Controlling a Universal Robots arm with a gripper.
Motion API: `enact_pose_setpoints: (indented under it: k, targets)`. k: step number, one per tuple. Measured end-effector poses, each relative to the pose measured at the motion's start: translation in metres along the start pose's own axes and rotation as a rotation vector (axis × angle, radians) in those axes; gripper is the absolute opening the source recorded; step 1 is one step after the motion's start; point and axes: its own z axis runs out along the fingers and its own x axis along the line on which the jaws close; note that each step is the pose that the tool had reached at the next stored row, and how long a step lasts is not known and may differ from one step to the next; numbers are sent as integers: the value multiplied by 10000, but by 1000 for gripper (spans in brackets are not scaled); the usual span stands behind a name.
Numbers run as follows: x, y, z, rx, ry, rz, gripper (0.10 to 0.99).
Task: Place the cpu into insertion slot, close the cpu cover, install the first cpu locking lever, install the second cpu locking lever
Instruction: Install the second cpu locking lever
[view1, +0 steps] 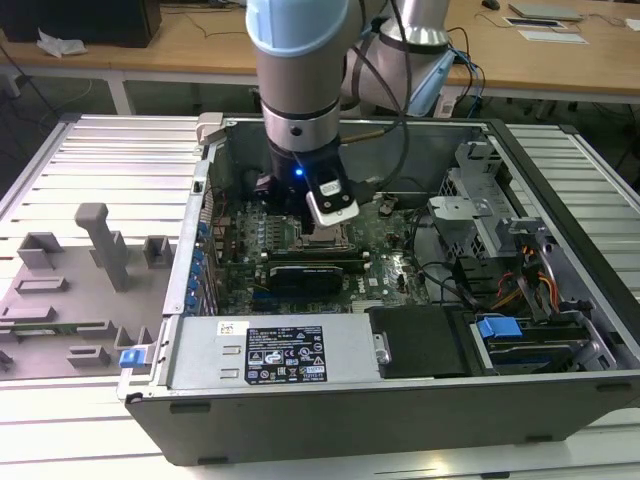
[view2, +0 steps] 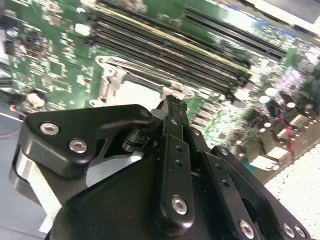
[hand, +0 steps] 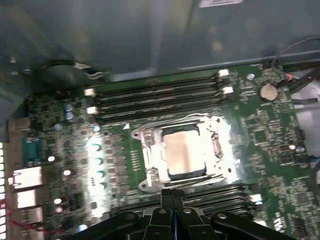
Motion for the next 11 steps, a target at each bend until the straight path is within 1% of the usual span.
enact_pose_setpoints:
  k: [2,3,4,5,6,8,10,11]
  targets:
    - [-84,14,7,3,24,2,106]
    - [-157,28,14,7,44,7,106]
    - [-209,52,22,16,81,12,106]
    - [-230,77,29,25,125,22,106]
    - [-235,98,34,33,154,27,106]
    - [-225,192,57,46,216,39,106]
    - [-217,238,66,99,272,47,106]
    - [-208,290,77,249,343,55,106]
